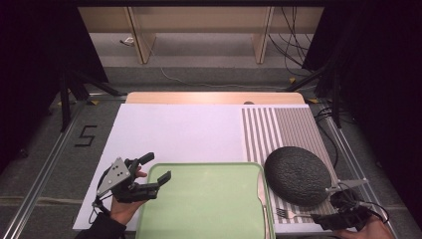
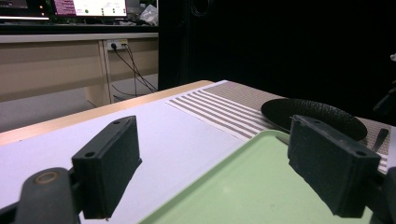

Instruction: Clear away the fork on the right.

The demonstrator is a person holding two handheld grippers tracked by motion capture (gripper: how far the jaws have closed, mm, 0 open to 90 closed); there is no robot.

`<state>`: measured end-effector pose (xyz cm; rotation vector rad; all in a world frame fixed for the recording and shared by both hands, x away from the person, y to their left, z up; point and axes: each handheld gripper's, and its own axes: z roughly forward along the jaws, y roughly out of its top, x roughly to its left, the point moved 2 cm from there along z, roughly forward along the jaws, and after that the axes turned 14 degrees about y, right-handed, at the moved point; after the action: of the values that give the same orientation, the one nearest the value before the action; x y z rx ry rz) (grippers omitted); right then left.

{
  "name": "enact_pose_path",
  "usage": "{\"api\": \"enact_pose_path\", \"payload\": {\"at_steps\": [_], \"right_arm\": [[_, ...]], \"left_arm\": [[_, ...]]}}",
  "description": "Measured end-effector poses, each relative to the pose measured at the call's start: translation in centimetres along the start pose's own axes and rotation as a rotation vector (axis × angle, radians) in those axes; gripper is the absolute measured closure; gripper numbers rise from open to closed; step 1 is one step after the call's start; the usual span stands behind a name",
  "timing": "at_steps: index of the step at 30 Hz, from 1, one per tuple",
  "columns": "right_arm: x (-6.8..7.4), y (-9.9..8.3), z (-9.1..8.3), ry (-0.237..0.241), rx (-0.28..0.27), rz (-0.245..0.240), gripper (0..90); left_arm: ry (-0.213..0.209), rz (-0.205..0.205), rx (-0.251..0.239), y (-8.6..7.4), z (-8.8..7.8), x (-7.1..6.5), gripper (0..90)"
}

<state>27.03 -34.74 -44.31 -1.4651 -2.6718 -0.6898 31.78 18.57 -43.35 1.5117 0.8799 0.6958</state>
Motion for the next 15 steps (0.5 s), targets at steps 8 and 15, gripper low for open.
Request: {"api": "enact_pose_path", "payload": {"at_steps": [8,15], "right_arm": [[0.0,0.1,1.8,-0.04,0.111,-0.028,25.4],[-0.1,0.2,2.4,-0.053,0.144,-0.065,36.2]], "left_arm": [[-0.001,0.0,0.0,0.0,0.0,0.0,16.6],[-0.002,0.0,0.0,0.0,0.0,0.0,16.5]]}}
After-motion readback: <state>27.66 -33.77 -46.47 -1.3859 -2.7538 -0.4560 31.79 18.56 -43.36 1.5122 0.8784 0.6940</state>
